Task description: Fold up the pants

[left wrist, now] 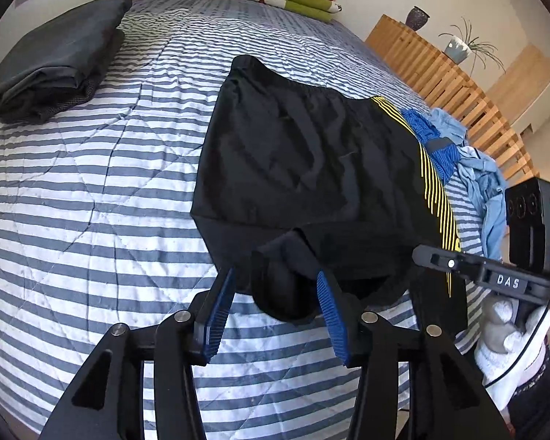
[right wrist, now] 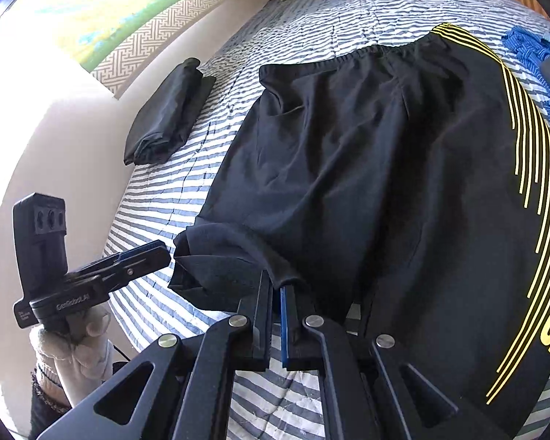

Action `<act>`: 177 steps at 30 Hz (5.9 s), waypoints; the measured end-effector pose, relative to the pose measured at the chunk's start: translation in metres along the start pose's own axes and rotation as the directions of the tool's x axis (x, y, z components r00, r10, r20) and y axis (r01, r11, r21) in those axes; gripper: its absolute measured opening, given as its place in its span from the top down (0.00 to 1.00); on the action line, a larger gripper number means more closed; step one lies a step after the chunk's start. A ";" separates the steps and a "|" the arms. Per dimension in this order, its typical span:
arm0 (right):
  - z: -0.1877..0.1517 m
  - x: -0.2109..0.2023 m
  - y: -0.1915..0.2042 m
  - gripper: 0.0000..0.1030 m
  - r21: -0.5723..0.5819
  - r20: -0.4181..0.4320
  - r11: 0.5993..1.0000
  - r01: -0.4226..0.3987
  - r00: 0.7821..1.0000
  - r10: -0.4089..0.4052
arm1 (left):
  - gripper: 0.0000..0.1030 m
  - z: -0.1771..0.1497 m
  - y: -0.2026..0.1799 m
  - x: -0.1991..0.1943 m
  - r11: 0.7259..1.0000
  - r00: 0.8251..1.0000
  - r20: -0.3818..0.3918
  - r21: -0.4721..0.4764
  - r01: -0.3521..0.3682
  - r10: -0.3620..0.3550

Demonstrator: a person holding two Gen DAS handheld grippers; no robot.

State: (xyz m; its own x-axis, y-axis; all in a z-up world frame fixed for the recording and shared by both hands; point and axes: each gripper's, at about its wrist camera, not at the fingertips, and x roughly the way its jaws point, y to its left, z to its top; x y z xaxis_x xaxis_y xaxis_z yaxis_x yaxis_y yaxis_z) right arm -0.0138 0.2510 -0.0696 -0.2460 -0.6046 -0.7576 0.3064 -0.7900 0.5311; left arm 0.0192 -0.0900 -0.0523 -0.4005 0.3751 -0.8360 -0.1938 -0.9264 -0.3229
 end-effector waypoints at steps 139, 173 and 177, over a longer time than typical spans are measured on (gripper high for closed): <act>-0.142 -0.083 -0.089 0.61 -0.220 0.025 0.937 0.273 0.961 -0.274 | 0.95 -0.033 -0.246 0.069 0.935 0.971 -0.213 0.310 0.170 -0.106; -0.104 -0.188 -0.116 0.75 -0.132 0.055 0.930 0.344 0.939 -0.339 | 0.91 -0.030 -0.132 -0.019 0.965 0.983 -0.177 0.249 0.082 -0.038; -0.048 -0.189 -0.110 0.73 -0.110 0.127 0.933 0.343 0.936 -0.329 | 0.74 0.041 -0.069 -0.026 0.990 0.995 -0.073 0.132 -0.056 0.066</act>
State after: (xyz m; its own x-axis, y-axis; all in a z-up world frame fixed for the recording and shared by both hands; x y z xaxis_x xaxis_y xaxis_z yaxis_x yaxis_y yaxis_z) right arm 0.0434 0.4570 -0.0027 -0.4477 -0.3191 -0.8353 0.3030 -0.9330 0.1940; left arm 0.0059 -0.0350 0.0103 -0.3458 0.3101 -0.8856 -0.2878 -0.9334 -0.2144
